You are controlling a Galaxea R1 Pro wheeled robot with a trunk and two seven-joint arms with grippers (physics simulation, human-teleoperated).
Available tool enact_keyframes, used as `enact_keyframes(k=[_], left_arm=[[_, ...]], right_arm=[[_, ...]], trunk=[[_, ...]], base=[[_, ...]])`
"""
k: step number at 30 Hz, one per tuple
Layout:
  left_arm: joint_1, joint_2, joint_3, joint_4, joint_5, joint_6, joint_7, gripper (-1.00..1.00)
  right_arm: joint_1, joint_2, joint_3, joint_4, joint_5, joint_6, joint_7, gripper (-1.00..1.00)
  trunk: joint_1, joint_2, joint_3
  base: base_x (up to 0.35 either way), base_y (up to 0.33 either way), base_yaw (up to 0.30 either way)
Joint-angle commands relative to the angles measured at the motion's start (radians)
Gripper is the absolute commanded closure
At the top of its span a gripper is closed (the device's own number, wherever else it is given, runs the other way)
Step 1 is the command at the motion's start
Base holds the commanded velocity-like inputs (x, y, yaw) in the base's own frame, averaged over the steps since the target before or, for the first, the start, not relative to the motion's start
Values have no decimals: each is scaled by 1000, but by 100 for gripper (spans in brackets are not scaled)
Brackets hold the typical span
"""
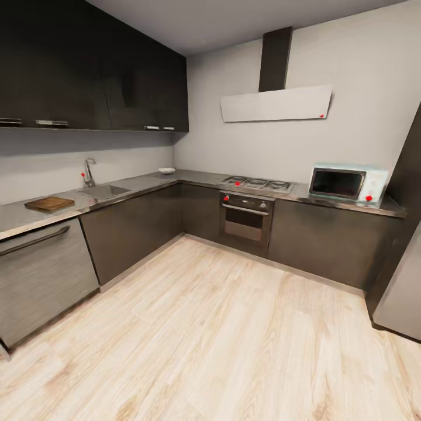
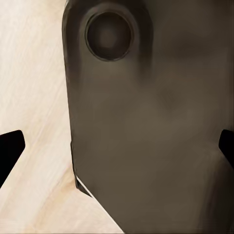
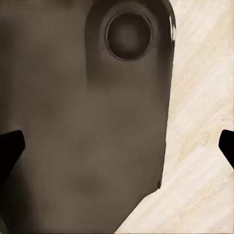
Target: In the kitchen, take the Vidalia onion out of the sink, dice it on the chopping board with the paring knife, put the diced onion into the bowl on the countertop, then place both the paring knife and the chopping board into the sink.
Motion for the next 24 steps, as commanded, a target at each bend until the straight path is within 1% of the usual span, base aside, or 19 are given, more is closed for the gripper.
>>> enact_keyframes(k=[1,3,8,24], left_arm=[[1,-2,2,2,1,-2,-5,-100],[1,-2,2,2,1,-2,-5,-100],[1,-2,2,2,2,-2,-5,-100],[1,-2,3,-4,-1,-2,-3,-100]], right_arm=[[-2,6,2,-6,2,-3,-2,-100],[-2,17,2,-17,2,1,-2,-100],[-2,21,3,-28,2,-10,-2,-100],[-2,20,4,-31,2,-17,-4,-100]], trunk=[[0,0,0],[0,0,0],[0,0,0],[0,0,0]], base=[[0,0,0],[0,0,0],[0,0,0],[0,0,0]])
